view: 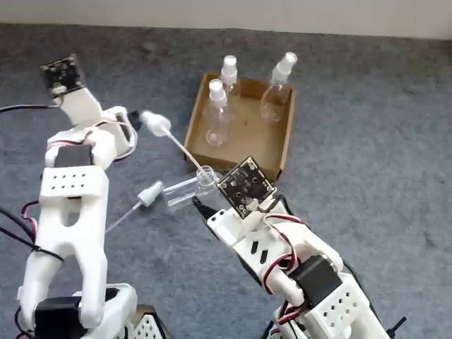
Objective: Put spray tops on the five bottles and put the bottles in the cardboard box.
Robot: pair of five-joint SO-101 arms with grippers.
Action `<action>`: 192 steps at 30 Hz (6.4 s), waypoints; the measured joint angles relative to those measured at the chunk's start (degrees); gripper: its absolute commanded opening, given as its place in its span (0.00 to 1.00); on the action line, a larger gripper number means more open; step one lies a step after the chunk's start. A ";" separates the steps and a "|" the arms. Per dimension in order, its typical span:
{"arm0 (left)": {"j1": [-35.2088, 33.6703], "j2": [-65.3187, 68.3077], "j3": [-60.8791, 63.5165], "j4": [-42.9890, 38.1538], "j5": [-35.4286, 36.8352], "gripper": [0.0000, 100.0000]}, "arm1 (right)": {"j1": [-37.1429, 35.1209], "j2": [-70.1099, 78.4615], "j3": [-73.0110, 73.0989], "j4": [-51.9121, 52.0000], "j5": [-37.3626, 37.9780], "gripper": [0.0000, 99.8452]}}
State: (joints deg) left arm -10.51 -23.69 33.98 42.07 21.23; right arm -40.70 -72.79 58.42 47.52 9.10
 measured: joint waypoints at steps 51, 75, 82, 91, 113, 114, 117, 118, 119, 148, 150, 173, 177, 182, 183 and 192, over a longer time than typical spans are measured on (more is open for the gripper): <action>10.29 -2.99 -18.55 31.38 12.13 0.20 | 0.00 0.00 0.00 0.00 0.00 0.00; 15.74 -2.64 -18.55 30.42 11.78 0.00 | 0.00 -0.09 0.00 0.00 0.00 0.00; 18.29 -6.59 -20.31 30.42 7.56 0.00 | 0.09 -0.18 2.90 -1.85 0.00 0.00; 9.05 -15.82 -23.65 30.42 -4.31 0.00 | 5.71 -0.09 6.42 0.79 2.46 0.00; -1.67 29.10 -27.16 22.15 -43.69 0.00 | 56.88 9.32 -5.98 21.71 28.40 0.00; -1.58 31.21 -27.34 21.10 -44.31 0.00 | 58.20 11.96 -5.98 20.40 28.40 0.00; -1.67 35.52 -27.34 18.37 -45.01 0.00 | 61.36 20.04 -6.07 16.62 28.40 0.00; -1.76 36.66 -27.43 17.93 -45.10 0.00 | 61.89 22.77 -6.07 15.74 28.40 0.00; -1.85 37.71 -27.43 17.58 -45.10 0.00 | 62.33 25.49 -6.07 14.95 28.40 0.00; -1.67 51.52 -40.35 25.93 -43.34 0.14 | 65.14 48.88 -7.21 4.31 28.66 0.00; -1.67 54.15 -41.85 26.11 -43.34 0.12 | 65.23 48.88 -7.21 4.31 28.66 0.00; 2.37 14.15 -32.70 42.37 -34.11 0.00 | 70.68 63.38 -19.87 4.31 28.66 0.00; 7.12 1.58 -26.29 41.49 -31.65 0.00 | 69.54 62.59 -22.51 4.40 24.62 0.00; 9.67 -13.19 -25.93 37.80 -26.73 0.00 | 57.58 49.49 -22.68 10.55 18.37 0.00; 10.02 -15.56 -25.93 36.84 -25.67 0.00 | 53.98 45.89 -22.68 12.13 16.97 0.00; 9.93 -29.54 -25.93 27.96 -15.12 0.00 | 10.81 16.09 -13.63 15.56 9.32 0.00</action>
State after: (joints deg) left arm -0.57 -53.23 8.04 70.02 6.11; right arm -29.89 -56.70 44.79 63.08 18.42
